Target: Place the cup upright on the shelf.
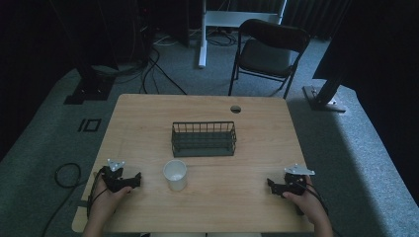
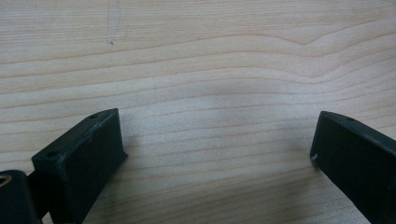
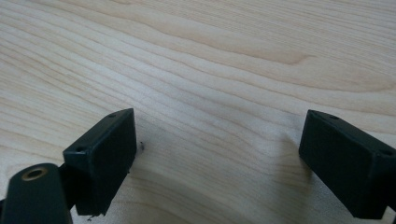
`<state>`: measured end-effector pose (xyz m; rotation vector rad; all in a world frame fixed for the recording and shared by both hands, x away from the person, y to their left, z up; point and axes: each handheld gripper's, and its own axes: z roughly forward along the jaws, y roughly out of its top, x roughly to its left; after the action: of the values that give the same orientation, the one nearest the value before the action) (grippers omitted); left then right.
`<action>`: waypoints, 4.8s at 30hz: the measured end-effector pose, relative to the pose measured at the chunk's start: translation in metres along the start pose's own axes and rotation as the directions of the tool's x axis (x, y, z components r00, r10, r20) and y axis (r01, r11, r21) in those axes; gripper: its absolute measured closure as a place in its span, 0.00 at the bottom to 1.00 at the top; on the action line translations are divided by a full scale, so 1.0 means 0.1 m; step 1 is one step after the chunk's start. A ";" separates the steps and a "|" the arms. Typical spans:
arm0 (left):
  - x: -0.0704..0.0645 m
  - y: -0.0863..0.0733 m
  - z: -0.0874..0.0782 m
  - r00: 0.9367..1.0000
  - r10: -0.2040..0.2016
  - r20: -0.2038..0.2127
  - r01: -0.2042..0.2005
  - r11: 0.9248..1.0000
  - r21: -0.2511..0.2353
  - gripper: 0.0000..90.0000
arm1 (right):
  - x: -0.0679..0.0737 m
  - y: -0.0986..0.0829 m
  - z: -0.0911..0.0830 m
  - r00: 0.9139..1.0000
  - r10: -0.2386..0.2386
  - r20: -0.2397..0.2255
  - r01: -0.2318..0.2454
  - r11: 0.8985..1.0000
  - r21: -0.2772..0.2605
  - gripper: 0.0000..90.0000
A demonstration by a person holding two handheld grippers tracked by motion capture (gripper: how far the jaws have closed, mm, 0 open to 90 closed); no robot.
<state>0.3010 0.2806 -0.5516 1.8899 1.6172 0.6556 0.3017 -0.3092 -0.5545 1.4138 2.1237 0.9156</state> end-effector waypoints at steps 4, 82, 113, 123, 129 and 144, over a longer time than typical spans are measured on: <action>0.00 0.00 0.00 1.000 0.004 0.003 -0.004 1.000 0.001 0.03 | 0.01 0.00 0.00 1.000 0.003 0.005 -0.003 1.000 0.000 0.12; 0.00 0.00 0.00 1.000 0.004 0.003 -0.004 1.000 0.001 0.03 | 1.00 0.67 0.07 0.942 -0.202 -0.267 0.171 0.976 -0.137 0.12; 0.00 0.00 0.00 1.000 0.003 0.003 -0.003 1.000 0.001 0.03 | 1.57 0.83 0.24 0.879 -0.303 -0.369 0.258 0.952 -0.166 0.12; 0.00 0.00 0.00 1.000 0.004 0.003 -0.004 1.000 0.001 0.03 | 1.76 0.87 0.28 0.854 -0.335 -0.398 0.285 0.941 -0.181 0.12; 0.00 0.00 0.00 1.000 0.004 0.003 -0.004 1.000 0.001 0.03 | 1.86 0.90 0.31 0.842 -0.348 -0.412 0.293 0.937 -0.192 0.12; 0.00 0.00 0.00 1.000 0.004 0.003 -0.004 1.000 0.001 0.03 | 2.15 0.99 0.35 0.801 -0.389 -0.456 0.312 0.920 -0.236 0.12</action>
<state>0.3011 0.2806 -0.5515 1.8943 1.6128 0.6535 0.3045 -0.0748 -0.5056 0.7063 2.4992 1.3550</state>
